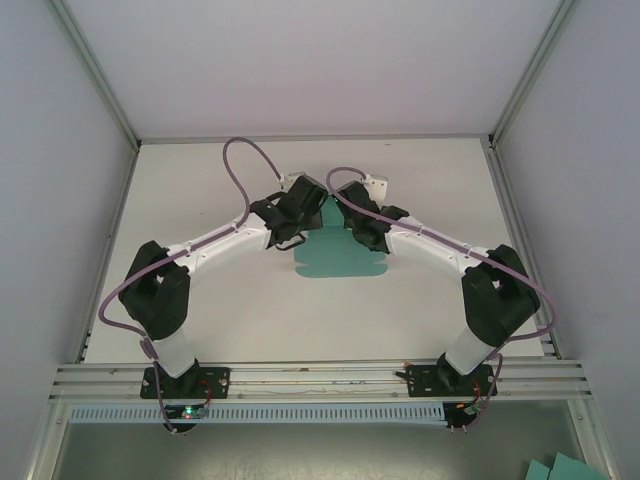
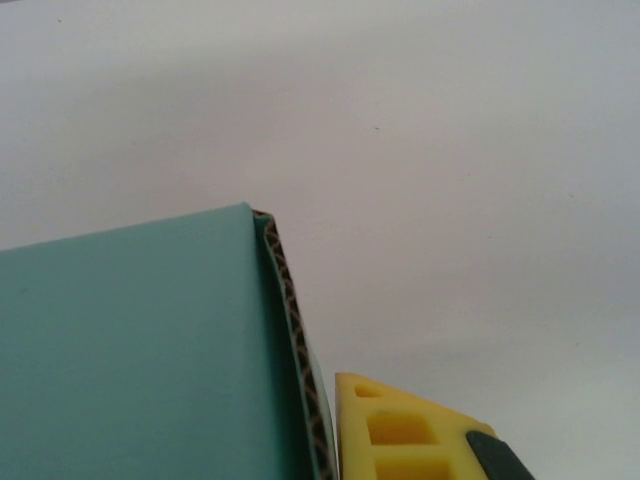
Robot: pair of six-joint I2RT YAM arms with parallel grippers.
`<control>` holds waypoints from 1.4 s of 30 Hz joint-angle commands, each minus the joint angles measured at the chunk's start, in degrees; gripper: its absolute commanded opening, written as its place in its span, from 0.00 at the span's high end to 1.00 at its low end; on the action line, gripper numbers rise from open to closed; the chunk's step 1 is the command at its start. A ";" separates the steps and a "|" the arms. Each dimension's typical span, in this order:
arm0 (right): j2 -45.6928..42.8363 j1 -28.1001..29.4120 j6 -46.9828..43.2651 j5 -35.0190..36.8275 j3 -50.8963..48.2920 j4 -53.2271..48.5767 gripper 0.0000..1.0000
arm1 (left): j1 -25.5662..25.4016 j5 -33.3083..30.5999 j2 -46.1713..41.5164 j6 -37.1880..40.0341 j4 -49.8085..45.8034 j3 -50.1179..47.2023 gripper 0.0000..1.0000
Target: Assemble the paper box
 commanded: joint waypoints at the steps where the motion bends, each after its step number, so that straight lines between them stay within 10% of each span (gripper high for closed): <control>1: -0.39 -8.35 9.80 20.00 -1.16 -14.31 1.00 | 4.55 -14.48 -5.12 -3.55 -7.57 -3.35 1.00; 10: 3.09 -8.14 10.29 21.06 2.26 -16.69 1.00 | 4.16 -13.66 -5.79 -3.47 -7.44 -3.94 1.00; 20: -13.64 -8.68 -13.45 -22.51 -14.66 24.38 0.34 | 4.17 -6.93 -3.36 0.97 -3.93 -2.36 1.00; 26: -23.53 -8.90 -16.17 -33.28 -18.78 27.11 0.03 | 4.25 -2.81 -3.61 6.71 -1.14 -2.65 1.00; 37: -43.03 -16.91 -16.06 -25.53 -23.89 8.09 0.02 | 4.69 24.17 0.79 44.10 -18.75 6.89 1.00; 42: -46.14 -21.33 -16.71 -26.63 -24.71 -0.26 0.02 | 3.20 24.62 7.60 55.59 -32.22 13.23 1.00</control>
